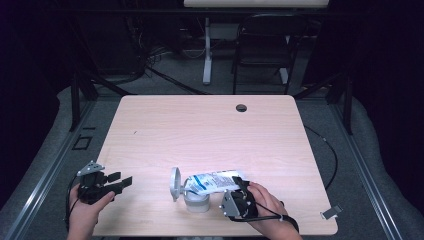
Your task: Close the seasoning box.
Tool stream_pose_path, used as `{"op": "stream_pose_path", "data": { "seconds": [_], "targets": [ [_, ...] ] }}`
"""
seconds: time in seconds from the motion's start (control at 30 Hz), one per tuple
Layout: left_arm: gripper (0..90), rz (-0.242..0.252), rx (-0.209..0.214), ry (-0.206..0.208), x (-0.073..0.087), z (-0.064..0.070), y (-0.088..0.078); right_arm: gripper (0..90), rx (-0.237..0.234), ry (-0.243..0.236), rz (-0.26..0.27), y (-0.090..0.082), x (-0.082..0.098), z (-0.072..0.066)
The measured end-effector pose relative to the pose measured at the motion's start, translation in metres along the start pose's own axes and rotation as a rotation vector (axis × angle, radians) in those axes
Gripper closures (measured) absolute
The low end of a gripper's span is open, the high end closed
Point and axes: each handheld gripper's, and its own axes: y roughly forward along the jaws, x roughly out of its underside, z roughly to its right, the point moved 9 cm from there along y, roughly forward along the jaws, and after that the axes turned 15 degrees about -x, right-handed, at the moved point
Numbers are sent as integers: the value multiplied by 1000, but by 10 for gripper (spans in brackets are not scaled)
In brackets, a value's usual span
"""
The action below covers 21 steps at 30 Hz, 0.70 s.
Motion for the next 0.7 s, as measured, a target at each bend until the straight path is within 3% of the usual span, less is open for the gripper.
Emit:
{"op": "stream_pose_path", "data": {
  "seconds": [0.07, 0.2, 0.4, 0.43, 0.7],
  "targets": [
    [432, -3, -1, 1, 1, 0, 1, 788, -8, 21, 4, -1, 0, -1],
    [432, -6, -2, 1, 1, 0, 2, 788, -22, 78, 62, 1, -2, -5],
    [432, -9, -4, 0, 2, 0, 2, 789, -42, 132, 78, 1, 1, -9],
    [432, -8, -4, 0, 2, 0, 2, 789, -46, 152, 109, 3, -1, -11],
    [432, -10, -9, 4, 2, 1, 3, 790, -68, 228, 191, 2, -7, -16]
  ]
}}
